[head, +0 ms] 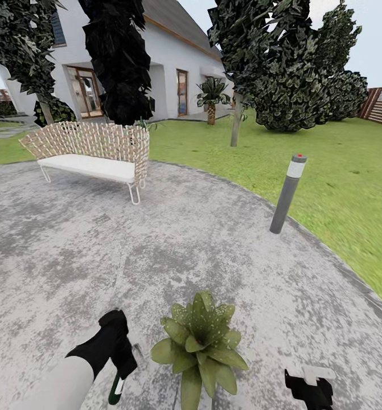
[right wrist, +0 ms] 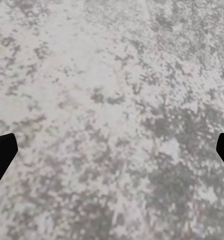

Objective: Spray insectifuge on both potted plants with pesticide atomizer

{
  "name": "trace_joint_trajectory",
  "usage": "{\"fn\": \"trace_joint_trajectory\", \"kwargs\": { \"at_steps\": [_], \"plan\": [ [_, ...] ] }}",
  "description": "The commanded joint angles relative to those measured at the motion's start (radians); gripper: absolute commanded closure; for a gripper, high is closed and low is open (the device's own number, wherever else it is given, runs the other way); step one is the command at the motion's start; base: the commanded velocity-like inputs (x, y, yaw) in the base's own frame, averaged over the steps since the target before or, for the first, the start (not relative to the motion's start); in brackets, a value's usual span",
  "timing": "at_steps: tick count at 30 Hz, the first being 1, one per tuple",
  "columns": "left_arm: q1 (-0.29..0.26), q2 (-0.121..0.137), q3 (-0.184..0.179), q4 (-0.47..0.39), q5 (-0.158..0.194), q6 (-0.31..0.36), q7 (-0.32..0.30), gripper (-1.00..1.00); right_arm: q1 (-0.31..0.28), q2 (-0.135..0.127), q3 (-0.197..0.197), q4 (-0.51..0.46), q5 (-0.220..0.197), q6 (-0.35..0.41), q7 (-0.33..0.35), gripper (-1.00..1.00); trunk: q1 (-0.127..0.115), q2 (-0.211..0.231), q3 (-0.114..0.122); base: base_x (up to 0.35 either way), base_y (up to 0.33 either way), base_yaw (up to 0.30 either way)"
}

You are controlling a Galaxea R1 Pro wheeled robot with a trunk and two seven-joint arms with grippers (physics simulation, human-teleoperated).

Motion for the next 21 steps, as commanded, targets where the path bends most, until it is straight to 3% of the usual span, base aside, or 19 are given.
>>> {"fn": "trace_joint_trajectory", "kwargs": {
  "at_steps": [1,3,8,10,12,13,18,21],
  "plan": [
    [0.010,-0.002,-0.002,-0.002,0.011,0.006,0.023,1.00,-0.001,0.000,-0.005,0.002,0.011,-0.003,-0.006,-1.00,0.000,0.000,-0.001,0.000,0.000,0.000],
    [0.021,-0.009,-0.001,-0.005,0.025,0.007,0.063,1.00,-0.001,0.000,-0.005,0.002,0.011,-0.003,-0.006,-1.00,0.000,0.000,-0.001,0.000,0.000,0.000],
    [0.035,-0.002,0.004,-0.004,0.030,0.015,0.069,1.00,-0.001,0.000,-0.005,0.002,0.011,-0.003,-0.005,-1.00,0.000,0.000,-0.001,0.000,0.000,0.000],
    [0.064,0.000,0.048,-0.008,0.029,0.012,0.072,1.00,-0.001,0.000,-0.005,0.003,0.011,-0.003,-0.005,-1.00,0.000,0.000,-0.001,0.000,0.000,0.000],
    [0.078,-0.001,0.127,-0.029,0.028,0.009,0.078,1.00,-0.001,0.000,-0.005,0.003,0.011,-0.003,-0.004,-1.00,0.000,0.000,-0.001,0.000,0.000,0.000],
    [0.079,-0.003,0.146,-0.043,0.029,0.008,0.079,1.00,-0.001,0.000,-0.004,0.003,0.011,-0.003,-0.004,-1.00,0.000,0.000,-0.001,0.000,0.000,0.000],
    [0.087,-0.001,0.168,-0.087,0.027,0.009,0.079,1.00,-0.001,0.000,-0.005,0.002,0.011,-0.003,-0.004,-1.00,0.000,0.000,-0.001,0.000,0.000,0.000],
    [0.125,0.003,0.171,-0.091,0.027,0.009,0.080,1.00,-0.001,0.000,-0.005,0.003,0.011,-0.003,-0.004,-1.00,0.000,0.000,-0.001,0.000,0.000,0.000]
  ]
}}
